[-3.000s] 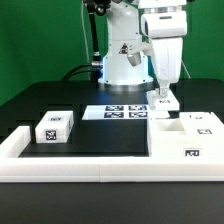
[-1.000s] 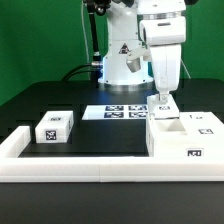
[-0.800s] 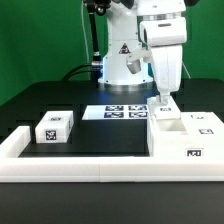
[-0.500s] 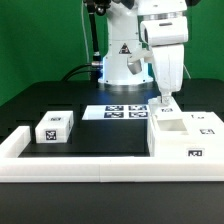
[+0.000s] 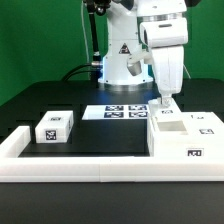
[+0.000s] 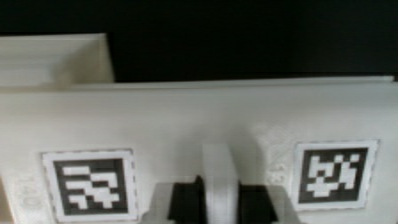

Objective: Assemble cabinet

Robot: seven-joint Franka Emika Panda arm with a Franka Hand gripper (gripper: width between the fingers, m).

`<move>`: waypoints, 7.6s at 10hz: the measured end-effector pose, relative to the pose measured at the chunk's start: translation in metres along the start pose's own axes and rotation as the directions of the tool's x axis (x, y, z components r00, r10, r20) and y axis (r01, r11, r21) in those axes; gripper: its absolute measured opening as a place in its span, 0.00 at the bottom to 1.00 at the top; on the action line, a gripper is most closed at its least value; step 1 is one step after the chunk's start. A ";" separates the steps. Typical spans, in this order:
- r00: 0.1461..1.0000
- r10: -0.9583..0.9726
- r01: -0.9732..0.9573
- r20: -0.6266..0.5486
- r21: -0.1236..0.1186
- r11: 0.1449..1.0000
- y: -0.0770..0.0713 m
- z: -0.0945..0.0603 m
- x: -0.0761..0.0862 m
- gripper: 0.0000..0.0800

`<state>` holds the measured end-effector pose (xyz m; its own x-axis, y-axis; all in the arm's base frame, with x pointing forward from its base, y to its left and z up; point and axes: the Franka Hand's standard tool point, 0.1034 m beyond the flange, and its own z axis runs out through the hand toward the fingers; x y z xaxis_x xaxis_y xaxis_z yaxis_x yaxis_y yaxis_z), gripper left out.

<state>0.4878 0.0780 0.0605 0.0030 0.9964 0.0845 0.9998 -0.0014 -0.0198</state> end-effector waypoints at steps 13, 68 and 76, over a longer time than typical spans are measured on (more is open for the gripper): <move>0.999 -0.012 0.007 -0.052 -0.099 0.995 0.077 -0.003 -0.002 0.08; 0.188 0.885 -0.979 -0.425 -0.004 0.206 0.005 0.020 -0.015 0.81; 0.035 0.930 -0.995 -0.366 0.074 0.066 0.022 0.027 -0.001 0.81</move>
Offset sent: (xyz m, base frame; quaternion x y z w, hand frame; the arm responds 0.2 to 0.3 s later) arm 0.0000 0.0000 0.0000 0.0000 0.0000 0.0000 1.0000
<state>0.5088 0.0796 0.0326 0.9369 0.0025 0.3496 0.0620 -0.9853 -0.1591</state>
